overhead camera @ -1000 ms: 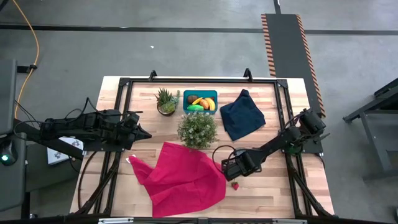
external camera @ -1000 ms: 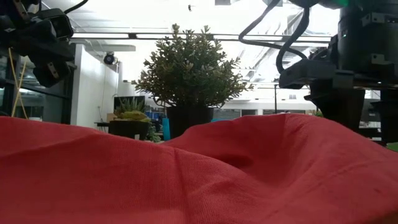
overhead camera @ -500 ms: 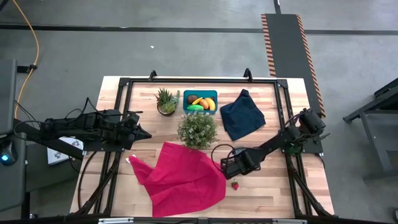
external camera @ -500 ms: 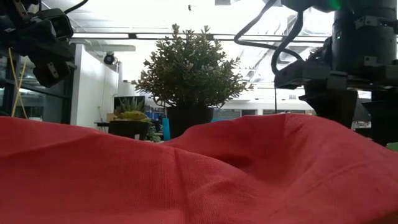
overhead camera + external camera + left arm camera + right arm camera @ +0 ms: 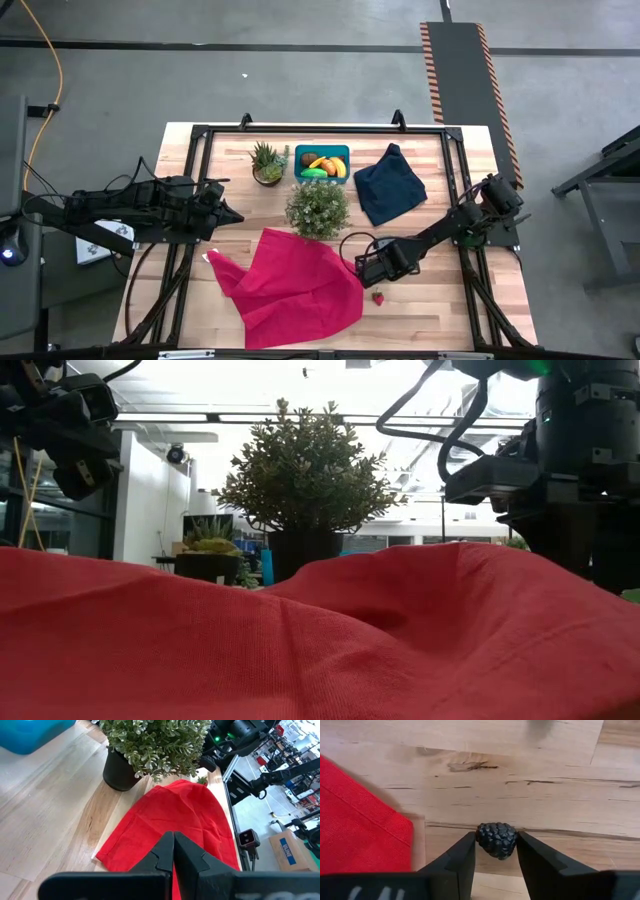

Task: Pick and placing Produce into tupperware
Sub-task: Put the blackberry into the blue bin, then put the red strawberry into the blue bin

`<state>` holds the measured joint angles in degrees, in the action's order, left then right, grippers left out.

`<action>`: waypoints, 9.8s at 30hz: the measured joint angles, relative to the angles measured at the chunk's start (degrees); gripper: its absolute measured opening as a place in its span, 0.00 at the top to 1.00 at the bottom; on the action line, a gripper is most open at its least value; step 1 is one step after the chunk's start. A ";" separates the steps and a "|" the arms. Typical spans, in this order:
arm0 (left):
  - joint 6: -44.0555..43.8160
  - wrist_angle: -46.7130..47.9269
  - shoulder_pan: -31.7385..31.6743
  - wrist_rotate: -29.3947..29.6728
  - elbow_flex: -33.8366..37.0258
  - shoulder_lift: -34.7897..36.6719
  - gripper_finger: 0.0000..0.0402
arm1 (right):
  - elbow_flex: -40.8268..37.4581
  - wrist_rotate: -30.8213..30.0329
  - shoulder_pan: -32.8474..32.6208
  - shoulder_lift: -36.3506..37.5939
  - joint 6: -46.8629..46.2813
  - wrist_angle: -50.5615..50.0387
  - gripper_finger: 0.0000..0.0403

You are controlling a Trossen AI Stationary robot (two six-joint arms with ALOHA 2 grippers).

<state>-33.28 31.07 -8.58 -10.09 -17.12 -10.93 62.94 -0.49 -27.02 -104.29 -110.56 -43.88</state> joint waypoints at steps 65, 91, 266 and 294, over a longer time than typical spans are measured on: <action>-4.69 -1.68 0.00 5.29 0.00 0.02 1.00 | -0.04 -20.53 4.12 35.47 29.05 -0.42 0.74; -25.52 -1.66 -0.02 15.75 0.00 -0.01 1.00 | 0.00 0.61 32.07 48.87 73.31 2.09 0.74; -13.57 0.79 -0.02 24.13 0.02 -0.07 1.00 | 42.07 -14.76 44.10 14.67 93.36 -36.02 0.61; -13.54 0.81 -0.02 24.26 0.02 -0.06 1.00 | -5.45 -0.72 13.65 44.34 66.83 -9.64 0.61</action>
<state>-46.82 31.88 -8.60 14.17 -17.10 -11.00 57.48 -1.21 -13.37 -59.95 -43.73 -53.52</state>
